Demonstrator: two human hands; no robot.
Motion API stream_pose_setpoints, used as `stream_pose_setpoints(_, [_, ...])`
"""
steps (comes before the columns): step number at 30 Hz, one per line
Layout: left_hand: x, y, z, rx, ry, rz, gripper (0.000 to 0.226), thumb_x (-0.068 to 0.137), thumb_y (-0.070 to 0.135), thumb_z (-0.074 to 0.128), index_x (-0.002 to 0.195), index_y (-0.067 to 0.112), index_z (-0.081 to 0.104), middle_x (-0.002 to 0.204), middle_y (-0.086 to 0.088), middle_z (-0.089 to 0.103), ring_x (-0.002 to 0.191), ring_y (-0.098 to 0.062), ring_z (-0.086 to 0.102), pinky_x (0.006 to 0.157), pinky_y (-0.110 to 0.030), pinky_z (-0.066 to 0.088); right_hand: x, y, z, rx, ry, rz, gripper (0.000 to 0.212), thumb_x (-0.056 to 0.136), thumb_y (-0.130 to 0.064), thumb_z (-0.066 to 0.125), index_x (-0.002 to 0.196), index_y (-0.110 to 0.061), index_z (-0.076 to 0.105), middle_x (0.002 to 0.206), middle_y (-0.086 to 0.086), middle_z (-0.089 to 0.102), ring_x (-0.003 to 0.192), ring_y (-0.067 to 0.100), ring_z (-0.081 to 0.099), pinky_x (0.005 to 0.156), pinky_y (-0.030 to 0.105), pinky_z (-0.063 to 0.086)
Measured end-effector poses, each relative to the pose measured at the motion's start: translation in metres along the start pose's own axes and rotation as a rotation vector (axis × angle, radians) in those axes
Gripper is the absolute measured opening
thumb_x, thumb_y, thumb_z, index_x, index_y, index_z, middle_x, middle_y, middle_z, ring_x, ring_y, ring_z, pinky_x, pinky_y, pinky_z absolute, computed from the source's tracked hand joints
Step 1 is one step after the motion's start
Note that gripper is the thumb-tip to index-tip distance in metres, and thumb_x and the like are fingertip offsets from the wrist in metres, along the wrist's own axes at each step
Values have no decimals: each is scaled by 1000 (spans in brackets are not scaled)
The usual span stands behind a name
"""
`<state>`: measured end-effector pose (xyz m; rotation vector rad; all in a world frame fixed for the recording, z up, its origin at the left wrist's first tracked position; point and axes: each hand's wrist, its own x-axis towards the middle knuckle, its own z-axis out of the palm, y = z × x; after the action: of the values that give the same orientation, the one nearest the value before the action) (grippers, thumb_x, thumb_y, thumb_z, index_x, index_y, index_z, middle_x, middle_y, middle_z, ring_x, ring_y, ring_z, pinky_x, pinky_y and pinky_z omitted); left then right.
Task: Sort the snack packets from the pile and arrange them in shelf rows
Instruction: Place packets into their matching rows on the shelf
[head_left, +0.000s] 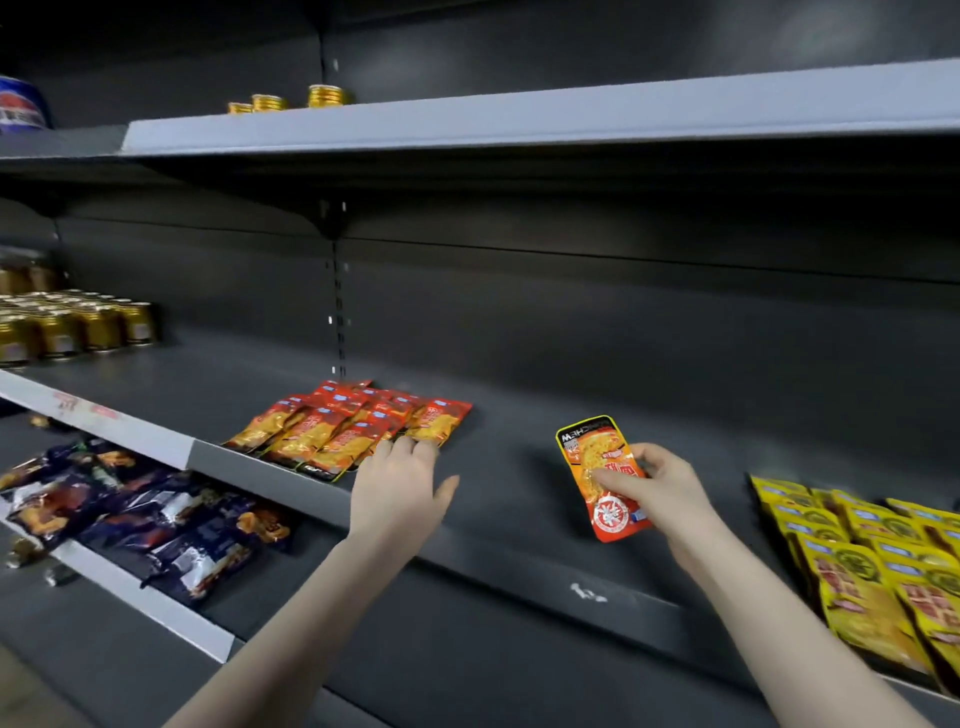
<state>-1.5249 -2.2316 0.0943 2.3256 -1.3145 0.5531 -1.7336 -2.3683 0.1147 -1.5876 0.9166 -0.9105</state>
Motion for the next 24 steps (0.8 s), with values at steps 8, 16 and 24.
stream_pose_setpoints(8, [51, -56, 36, -99, -10, 45, 40, 93, 45, 49, 121, 17, 56, 118, -3, 58, 111, -24, 48, 91, -33, 39, 38, 3, 79, 17, -35, 7, 20, 78, -7, 74, 94, -10, 62, 89, 7, 71, 70, 18, 68, 61, 27, 54])
stream_pose_setpoints(16, [114, -113, 49, -117, 31, 69, 42, 91, 45, 53, 120, 14, 59, 117, -7, 60, 109, -28, 50, 90, -36, 40, 79, -8, 134, -67, -108, 43, 32, 77, 2, 68, 101, -18, 60, 96, 3, 69, 78, 19, 68, 63, 24, 53])
stream_pose_setpoints(24, [147, -165, 68, -225, 22, 194, 38, 90, 44, 56, 115, 16, 62, 111, -6, 63, 105, -26, 53, 89, -37, 42, 89, -8, 180, 2, 85, 46, 40, 69, 3, 76, 101, -19, 64, 97, 3, 68, 78, 15, 67, 63, 22, 52])
